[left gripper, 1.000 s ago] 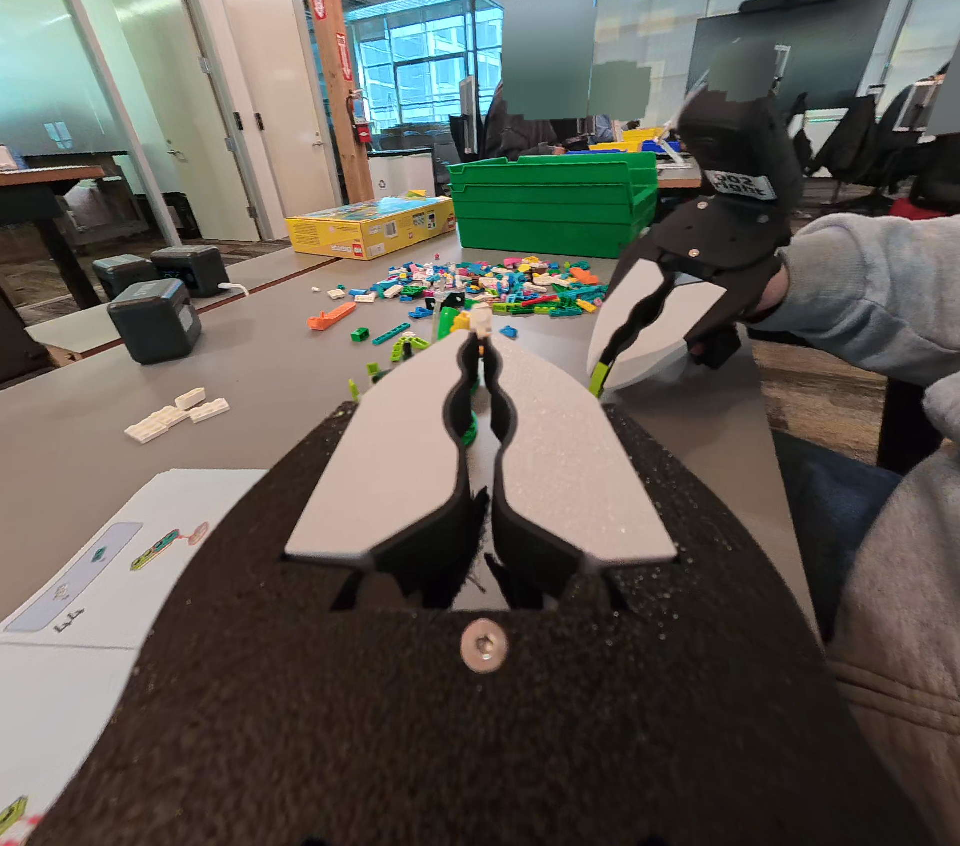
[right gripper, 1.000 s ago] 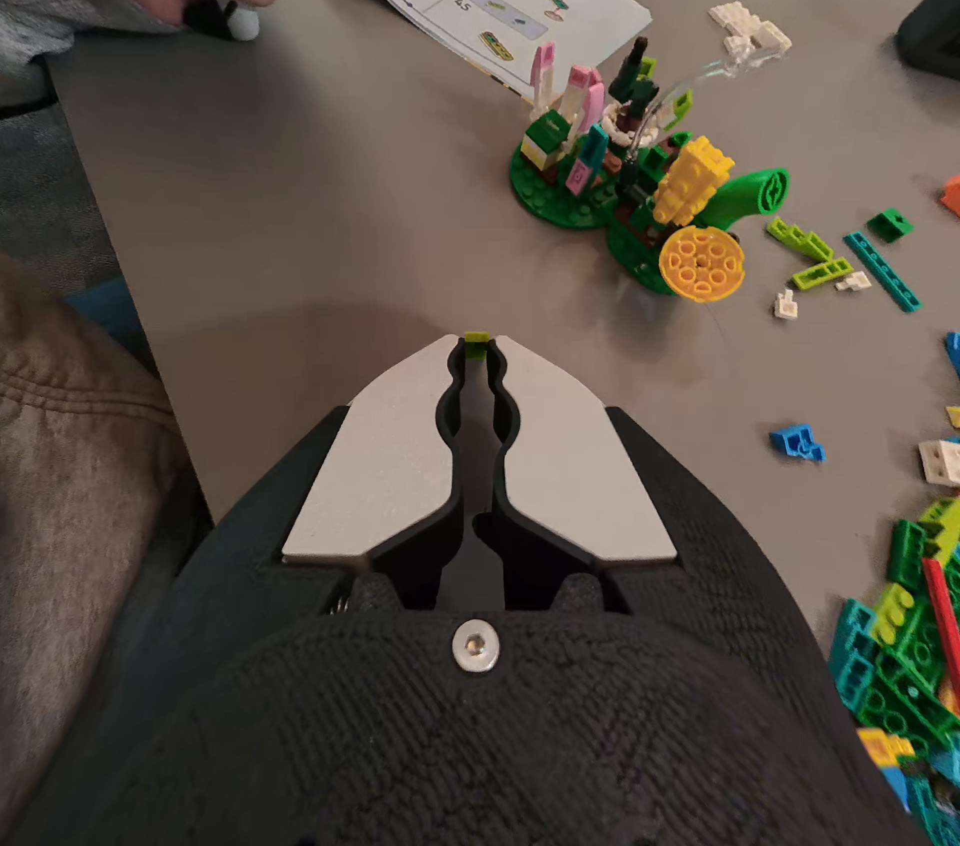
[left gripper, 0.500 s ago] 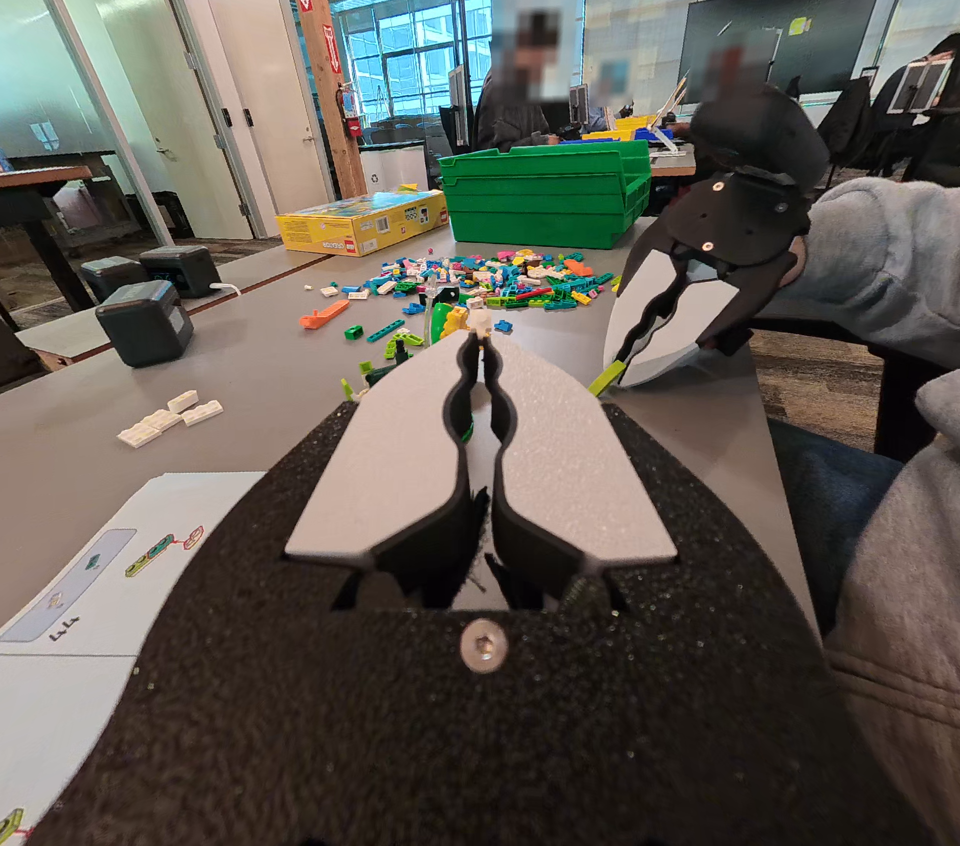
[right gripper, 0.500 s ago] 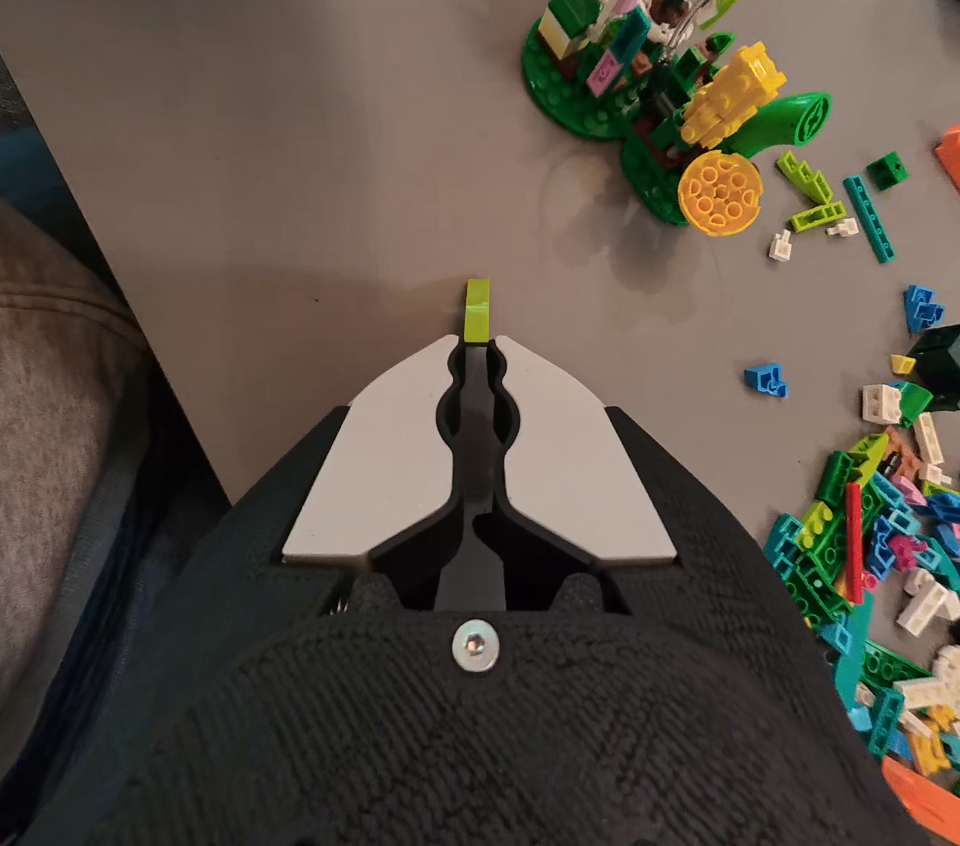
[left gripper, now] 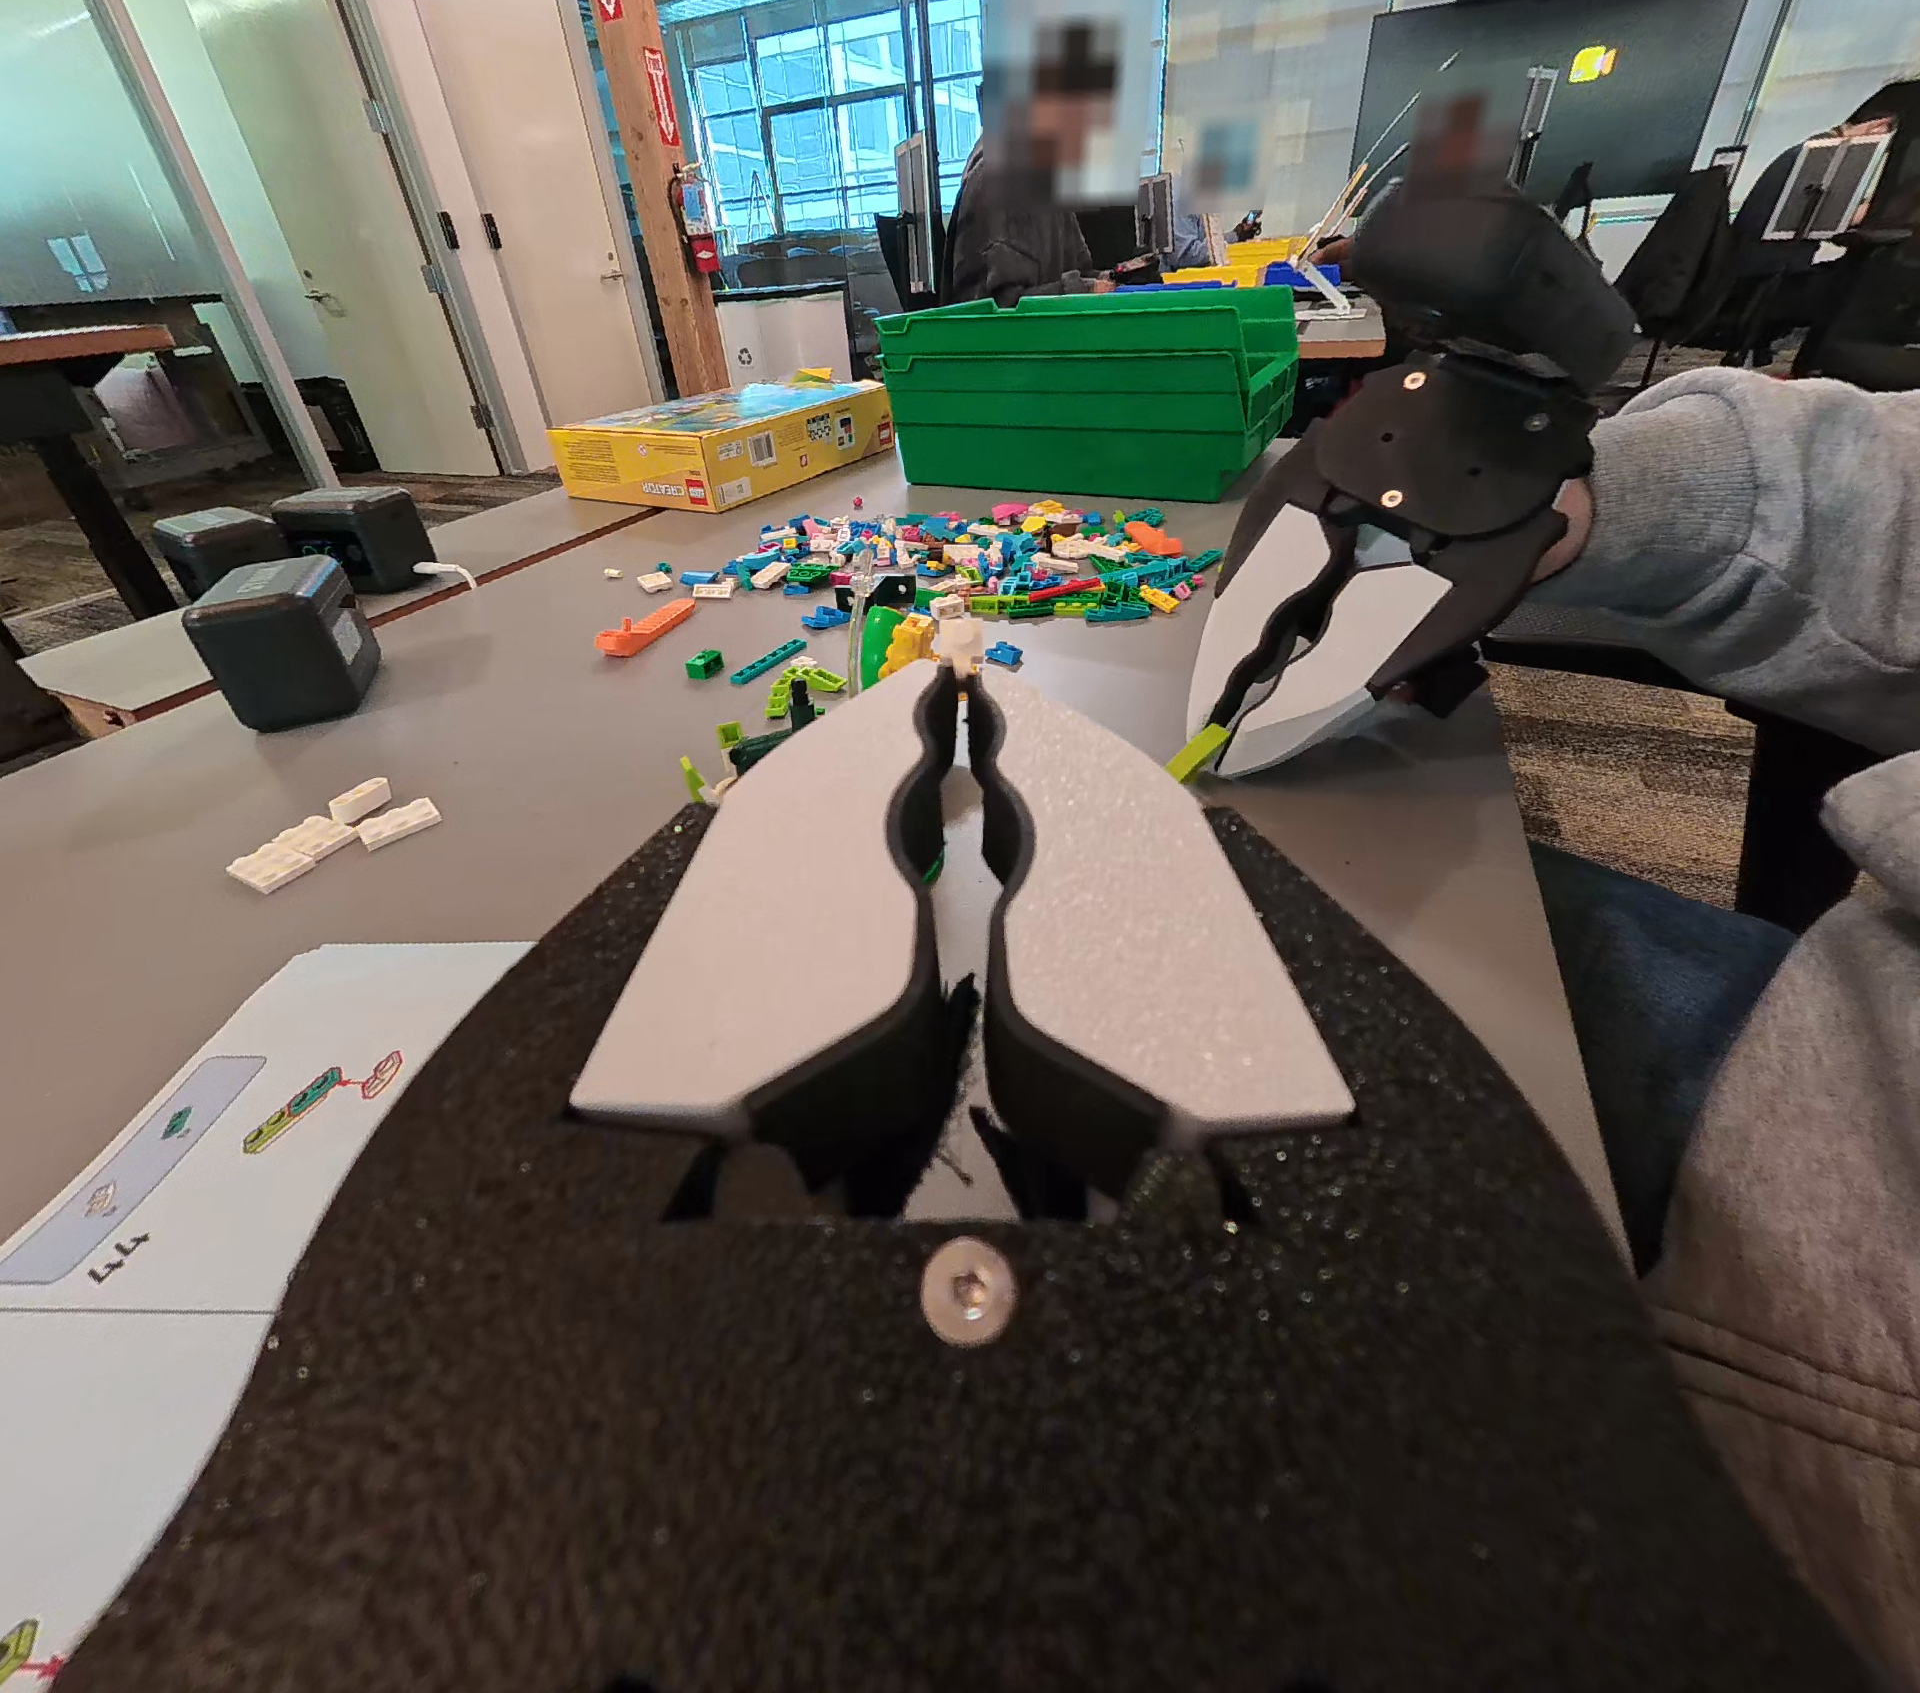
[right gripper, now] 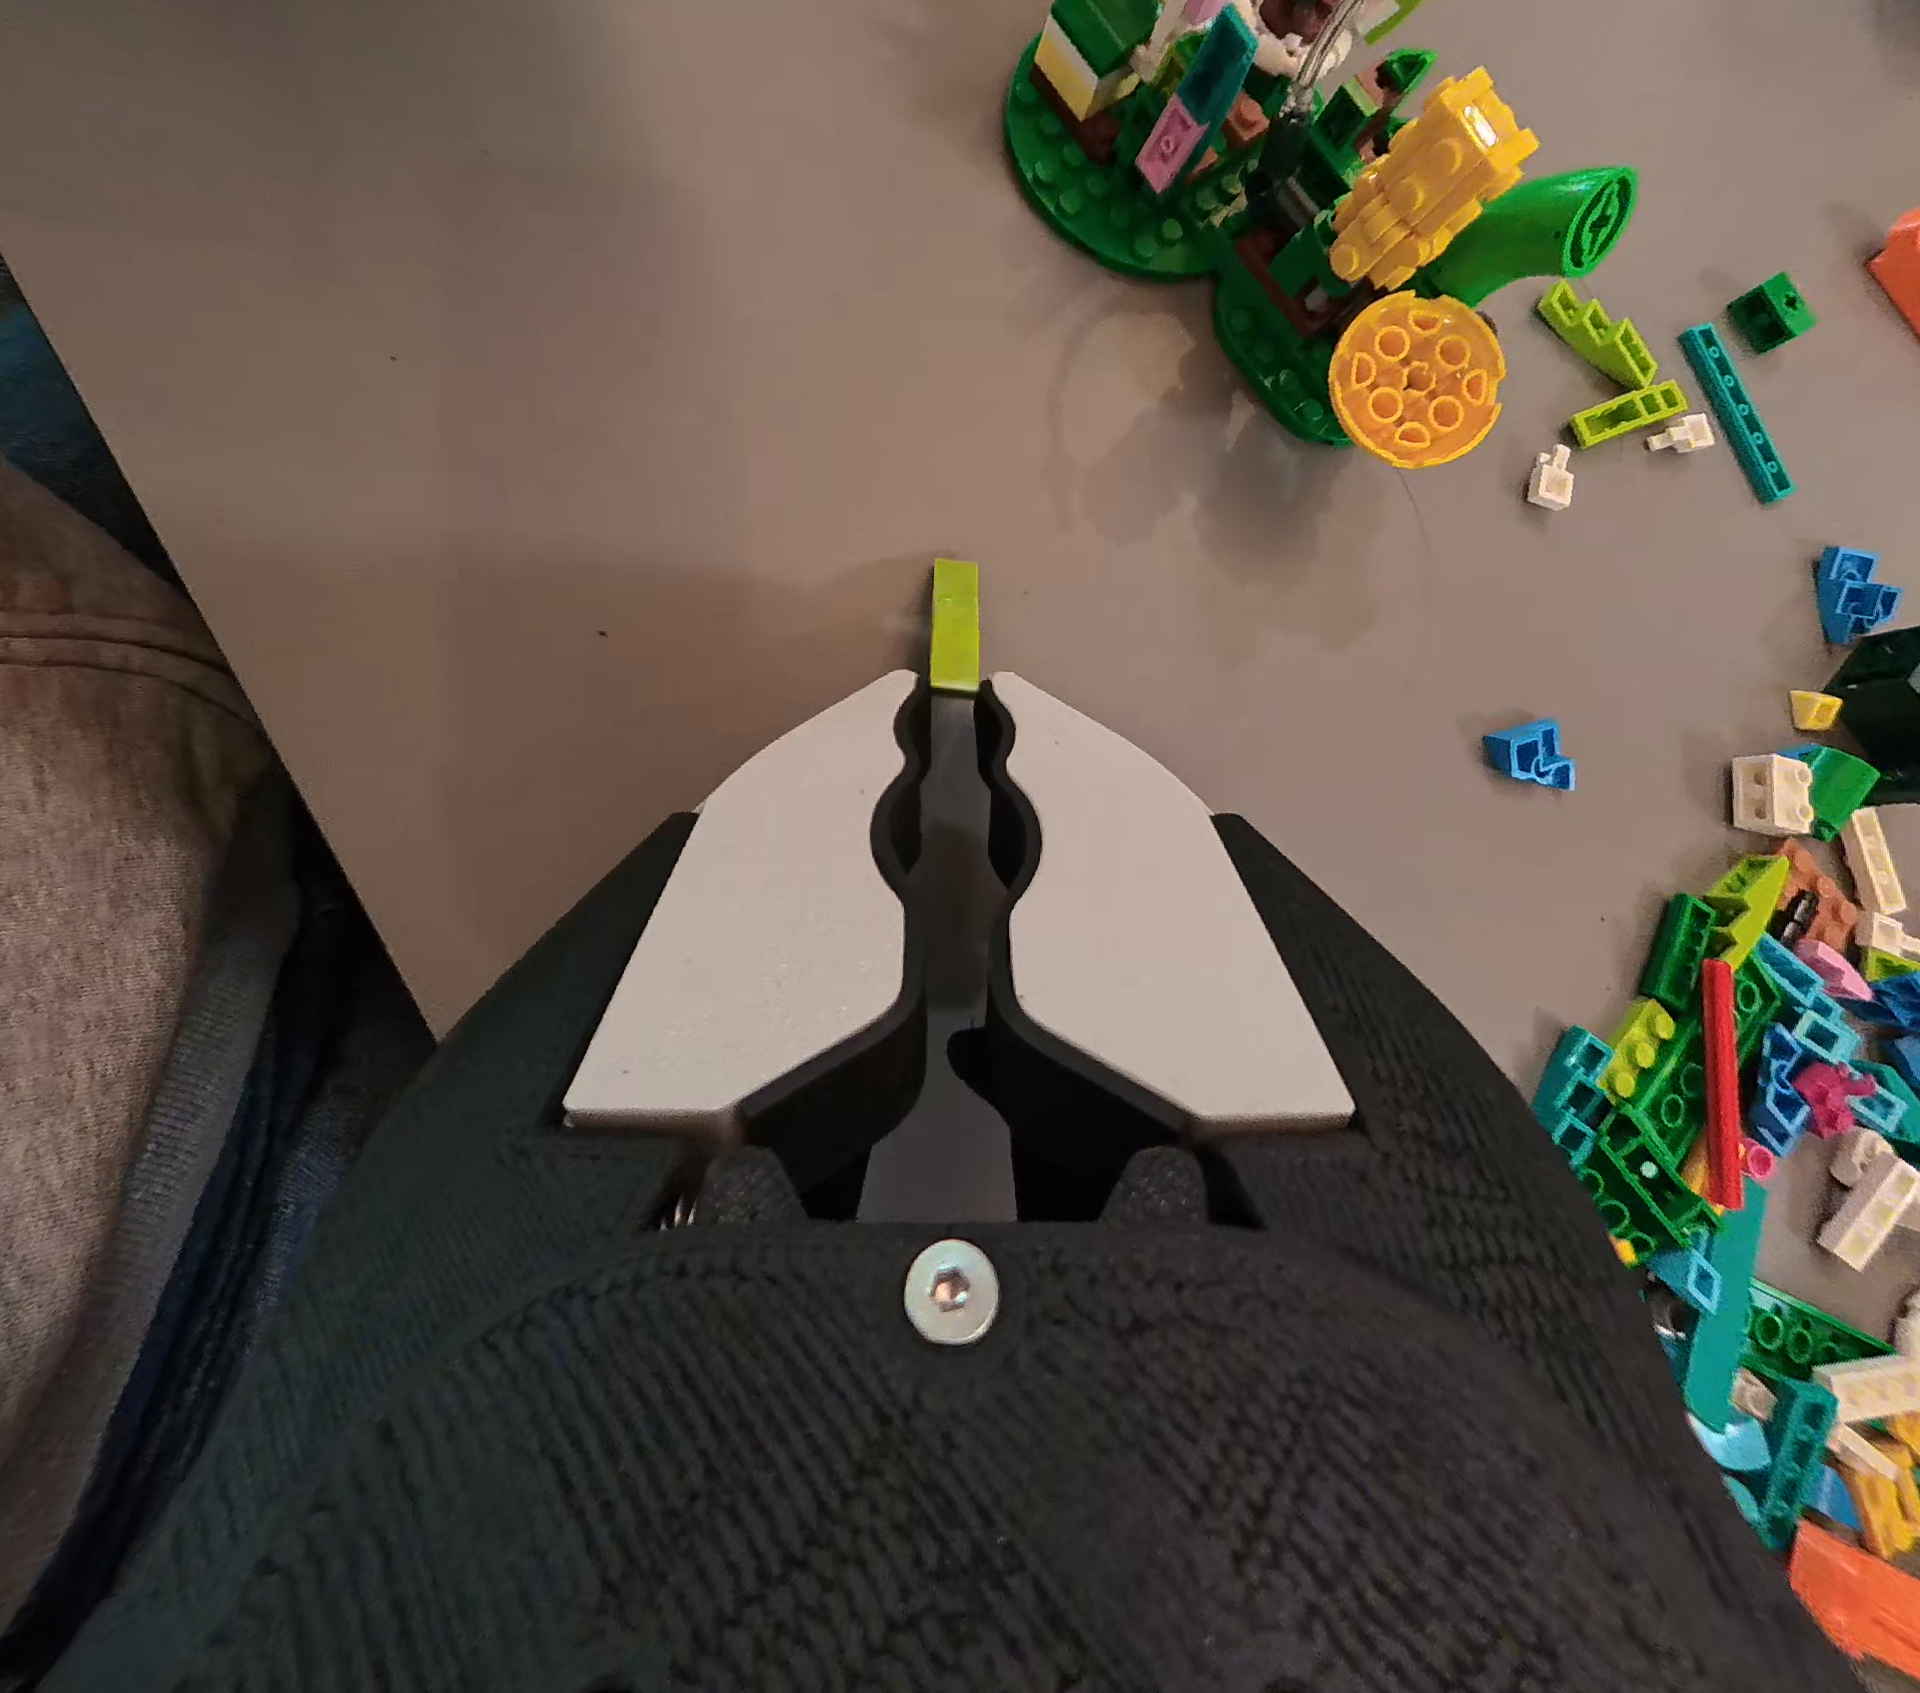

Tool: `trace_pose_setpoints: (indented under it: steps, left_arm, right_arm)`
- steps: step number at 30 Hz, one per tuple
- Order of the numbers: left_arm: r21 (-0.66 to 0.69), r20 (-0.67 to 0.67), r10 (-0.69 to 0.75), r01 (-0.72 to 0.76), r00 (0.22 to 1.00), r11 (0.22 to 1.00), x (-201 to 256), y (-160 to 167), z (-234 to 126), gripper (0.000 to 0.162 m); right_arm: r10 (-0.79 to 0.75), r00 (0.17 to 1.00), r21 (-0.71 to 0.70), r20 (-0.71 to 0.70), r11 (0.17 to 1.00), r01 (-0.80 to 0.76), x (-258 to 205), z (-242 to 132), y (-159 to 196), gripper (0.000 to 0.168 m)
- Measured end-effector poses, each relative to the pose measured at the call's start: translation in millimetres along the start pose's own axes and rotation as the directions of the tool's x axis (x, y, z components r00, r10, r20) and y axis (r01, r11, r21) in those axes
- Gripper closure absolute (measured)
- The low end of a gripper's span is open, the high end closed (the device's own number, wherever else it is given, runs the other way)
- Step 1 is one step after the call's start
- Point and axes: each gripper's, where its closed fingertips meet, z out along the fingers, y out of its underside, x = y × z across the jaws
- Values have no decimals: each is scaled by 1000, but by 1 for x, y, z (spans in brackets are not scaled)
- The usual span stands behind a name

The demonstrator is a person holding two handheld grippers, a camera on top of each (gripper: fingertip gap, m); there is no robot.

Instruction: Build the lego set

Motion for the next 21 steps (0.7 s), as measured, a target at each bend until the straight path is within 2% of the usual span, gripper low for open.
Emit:
trace_pose_setpoints:
  steps: [1, 5, 15, 21]
  left_arm:
    - [-1, 0, 0, 0, 1000, 1000, 0, 0, 0, 161]
    - [-6, -2, 4, -4, 1000, 1000, 1, 1, 1, 161]
    - [-12, -8, 13, -13, 1000, 1000, 2, 2, 1, 161]
    - [-16, -12, 15, -16, 1000, 1000, 2, 2, 2, 161]
  right_arm:
    - [6, 1000, 2, 3, 1000, -6, 0, 0, 0, 160]
    - [36, 999, 7, 36, 999, -36, -3, -4, 2, 151]
    - [55, 994, 0, 95, 998, -56, -4, -6, 6, 150]
    - [83, 976, 6, 202, 996, -86, -25, -3, -4, 150]
